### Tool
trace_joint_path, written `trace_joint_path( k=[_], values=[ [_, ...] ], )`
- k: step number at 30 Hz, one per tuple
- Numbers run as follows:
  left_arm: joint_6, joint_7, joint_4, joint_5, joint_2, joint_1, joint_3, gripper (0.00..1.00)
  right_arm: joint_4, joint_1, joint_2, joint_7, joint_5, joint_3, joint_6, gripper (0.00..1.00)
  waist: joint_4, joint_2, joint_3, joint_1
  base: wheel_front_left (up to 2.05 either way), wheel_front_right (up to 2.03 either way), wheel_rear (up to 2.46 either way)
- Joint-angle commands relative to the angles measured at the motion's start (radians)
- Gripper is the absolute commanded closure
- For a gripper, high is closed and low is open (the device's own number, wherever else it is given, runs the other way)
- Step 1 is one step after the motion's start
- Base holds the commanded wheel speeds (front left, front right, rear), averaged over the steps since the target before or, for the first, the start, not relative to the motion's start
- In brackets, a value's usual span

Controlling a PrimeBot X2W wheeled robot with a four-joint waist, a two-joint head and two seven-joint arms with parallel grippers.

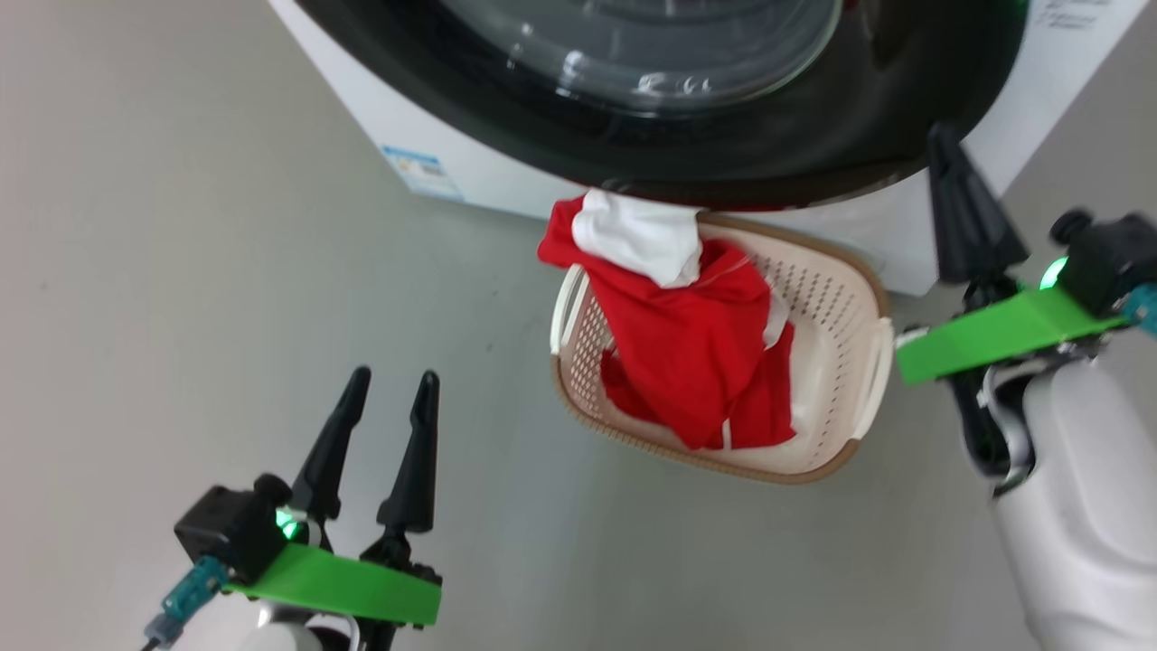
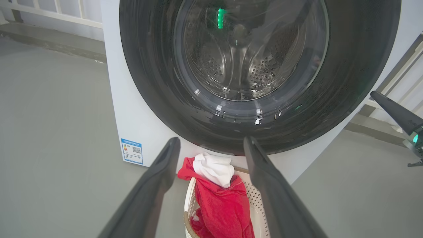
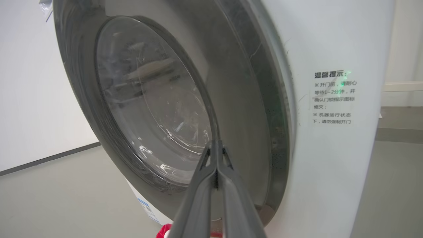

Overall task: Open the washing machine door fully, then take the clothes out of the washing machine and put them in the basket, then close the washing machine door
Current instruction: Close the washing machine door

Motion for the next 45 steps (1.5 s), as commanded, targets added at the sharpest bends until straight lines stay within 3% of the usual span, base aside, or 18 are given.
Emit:
trace_joint_path(
  k=[1,4,5,6,21,45],
  values=[
    [-0.006,-0.009,-0.012,0.015,0.019,0.022,0.042,0.00,-0.028,0.029,0.018,-0.005,0.017,0.030,-0.001,0.85,-0.034,-0.0001,-0.049,0.0000,0.00,0.00,0.00],
    [-0.006,-0.009,-0.002,0.025,0.024,0.041,0.050,0.00,-0.028,0.074,0.027,-0.005,0.023,0.039,-0.001,0.51,-0.052,-0.0001,-0.081,0.0000,0.00,0.00,0.00],
    [-0.006,-0.009,0.001,0.026,0.028,0.047,0.051,0.00,-0.026,0.088,0.030,-0.005,0.026,0.042,-0.001,0.14,-0.059,-0.0001,-0.090,0.0000,0.00,0.00,0.00],
    [-0.006,-0.009,0.004,0.027,0.032,0.053,0.053,0.00,-0.025,0.101,0.034,-0.005,0.030,0.045,-0.001,0.00,-0.066,-0.0001,-0.099,0.0000,0.00,0.00,0.00],
    [-0.006,-0.009,0.023,0.037,0.095,0.131,0.082,0.00,-0.045,0.296,0.062,-0.005,0.054,0.063,-0.001,0.00,-0.170,-0.0001,-0.228,0.0000,0.00,0.00,0.00],
    [-0.006,-0.009,-0.001,0.024,0.152,0.215,0.125,0.00,-0.119,0.547,0.068,-0.005,0.036,-0.029,-0.001,0.00,-0.341,-0.0001,-0.318,0.0000,0.00,0.00,0.00]
  ],
)
